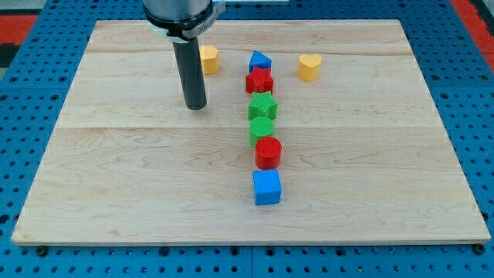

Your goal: Slide the red star towards the yellow hexagon

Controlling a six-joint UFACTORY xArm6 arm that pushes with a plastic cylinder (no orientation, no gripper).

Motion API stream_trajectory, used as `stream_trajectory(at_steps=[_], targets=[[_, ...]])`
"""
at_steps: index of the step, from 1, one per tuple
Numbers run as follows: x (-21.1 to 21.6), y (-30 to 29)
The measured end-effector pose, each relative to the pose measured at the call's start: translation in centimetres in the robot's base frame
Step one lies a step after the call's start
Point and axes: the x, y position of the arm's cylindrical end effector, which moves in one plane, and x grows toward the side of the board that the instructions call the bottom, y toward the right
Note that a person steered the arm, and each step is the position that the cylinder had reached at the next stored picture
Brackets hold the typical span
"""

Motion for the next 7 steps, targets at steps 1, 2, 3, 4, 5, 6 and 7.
stream_trajectory(at_steps=[1, 2, 3, 4, 5, 6, 7], targets=[[0.0, 0.0], [-0.1, 0.0], [-0.5, 0.0], [-0.5, 0.0], [-0.8, 2.2], [-1.1, 7.1], [-1.1, 9.8]])
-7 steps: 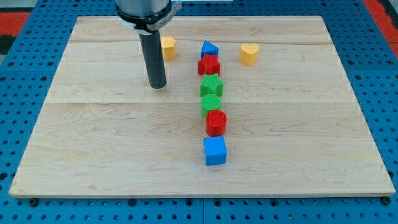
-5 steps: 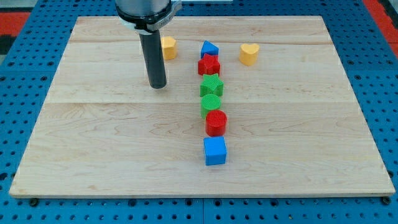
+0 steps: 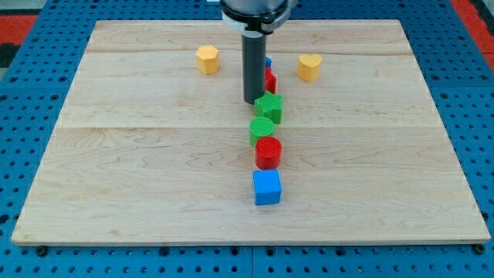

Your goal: Slide the red star towards the yellow hexagon

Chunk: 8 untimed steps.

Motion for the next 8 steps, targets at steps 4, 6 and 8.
stream_trajectory(at_steps=[4, 6, 8], targets=[[-3.1, 2.2], [-6.0, -3.6], [-7.7, 5.4]])
